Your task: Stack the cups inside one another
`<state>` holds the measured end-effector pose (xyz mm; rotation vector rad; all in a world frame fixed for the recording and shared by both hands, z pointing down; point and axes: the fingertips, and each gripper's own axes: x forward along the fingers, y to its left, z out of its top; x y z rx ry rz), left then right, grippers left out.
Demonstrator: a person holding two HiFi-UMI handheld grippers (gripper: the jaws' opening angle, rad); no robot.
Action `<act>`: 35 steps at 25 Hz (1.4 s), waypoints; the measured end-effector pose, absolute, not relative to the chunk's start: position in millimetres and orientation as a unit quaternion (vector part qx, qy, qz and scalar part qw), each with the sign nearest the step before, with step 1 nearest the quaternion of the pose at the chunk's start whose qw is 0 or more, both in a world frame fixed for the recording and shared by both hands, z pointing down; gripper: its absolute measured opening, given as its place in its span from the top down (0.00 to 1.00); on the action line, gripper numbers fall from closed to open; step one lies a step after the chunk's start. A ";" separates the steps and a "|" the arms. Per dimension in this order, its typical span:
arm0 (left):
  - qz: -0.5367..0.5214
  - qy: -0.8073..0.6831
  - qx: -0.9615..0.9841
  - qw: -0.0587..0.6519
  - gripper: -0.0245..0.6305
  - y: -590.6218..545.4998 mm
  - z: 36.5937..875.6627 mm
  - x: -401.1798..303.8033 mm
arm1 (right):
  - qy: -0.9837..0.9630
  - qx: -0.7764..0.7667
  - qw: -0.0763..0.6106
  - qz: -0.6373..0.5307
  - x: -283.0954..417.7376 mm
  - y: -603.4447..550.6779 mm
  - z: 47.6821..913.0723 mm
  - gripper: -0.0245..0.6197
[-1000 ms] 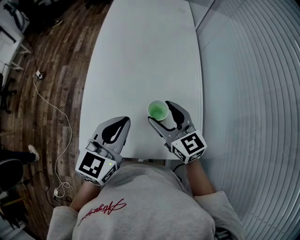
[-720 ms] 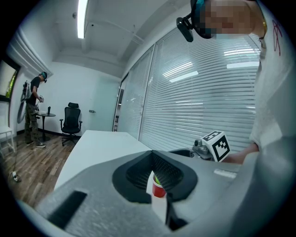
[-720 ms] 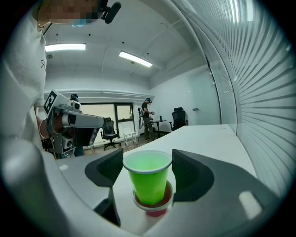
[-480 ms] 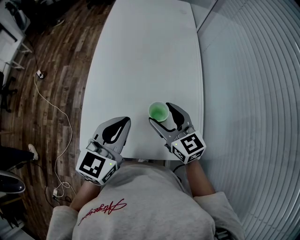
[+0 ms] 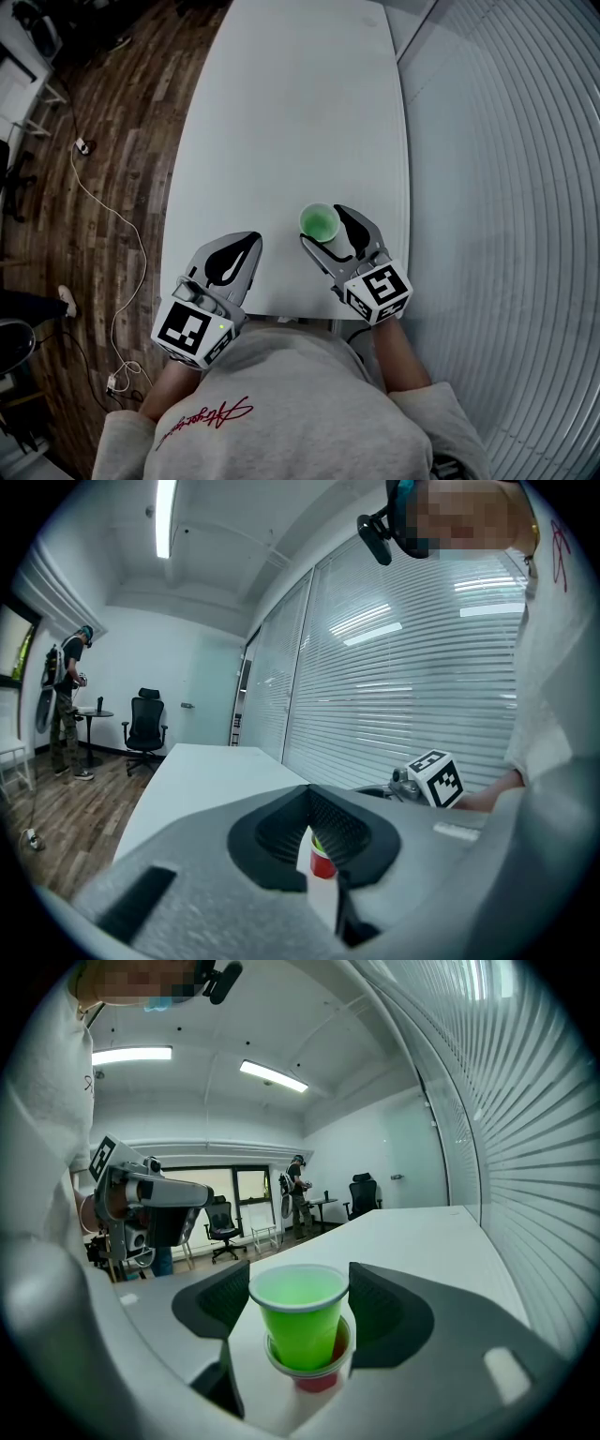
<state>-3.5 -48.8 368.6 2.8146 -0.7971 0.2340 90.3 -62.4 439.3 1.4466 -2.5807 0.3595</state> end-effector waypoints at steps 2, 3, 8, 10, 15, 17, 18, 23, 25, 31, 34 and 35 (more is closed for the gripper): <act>0.079 -0.271 0.954 0.102 0.97 -50.2 368.2 -3.1 | -0.863 0.483 0.080 0.124 90.5 -63.4 441.9 0.45; 0.079 -0.271 0.954 0.102 0.97 -50.5 368.1 -3.4 | -0.863 0.484 0.080 0.124 90.4 -63.4 443.0 0.45; 0.082 -0.273 0.953 0.101 0.97 -51.9 367.7 -3.6 | -0.863 0.483 0.081 0.126 90.3 -64.3 447.1 0.45; 0.081 -0.273 0.953 0.100 0.97 -51.7 366.6 -3.2 | -0.863 0.483 0.081 0.126 90.7 -64.0 447.4 0.45; 0.080 -0.274 0.953 0.100 0.97 -53.0 366.3 -4.1 | -0.863 0.482 0.085 0.127 90.5 -64.7 450.3 0.45; 0.080 -0.274 0.953 0.100 0.97 -53.7 366.8 -4.8 | -0.863 0.482 0.087 0.127 90.0 -65.0 452.4 0.45; 0.080 -0.275 0.953 0.101 0.97 -53.9 367.2 -5.0 | -0.862 0.482 0.088 0.128 90.0 -64.8 453.6 0.45; 0.081 -0.276 0.952 0.102 0.97 -54.5 367.2 -5.7 | -0.862 0.481 0.091 0.130 90.0 -64.6 456.1 0.45; 0.080 -0.277 0.952 0.102 0.97 -54.7 366.9 -5.8 | -0.862 0.481 0.092 0.131 90.2 -64.4 456.8 0.45; 0.078 -0.278 0.952 0.103 0.97 -56.0 367.7 -4.8 | -0.862 0.480 0.096 0.133 90.6 -64.2 462.0 0.45; 0.077 -0.278 0.952 0.105 0.97 -56.0 368.1 -5.0 | -0.861 0.481 0.098 0.135 90.2 -63.9 464.2 0.45; 0.077 -0.278 0.952 0.105 0.97 -56.2 368.1 -4.7 | -0.860 0.481 0.098 0.136 90.6 -63.8 464.7 0.45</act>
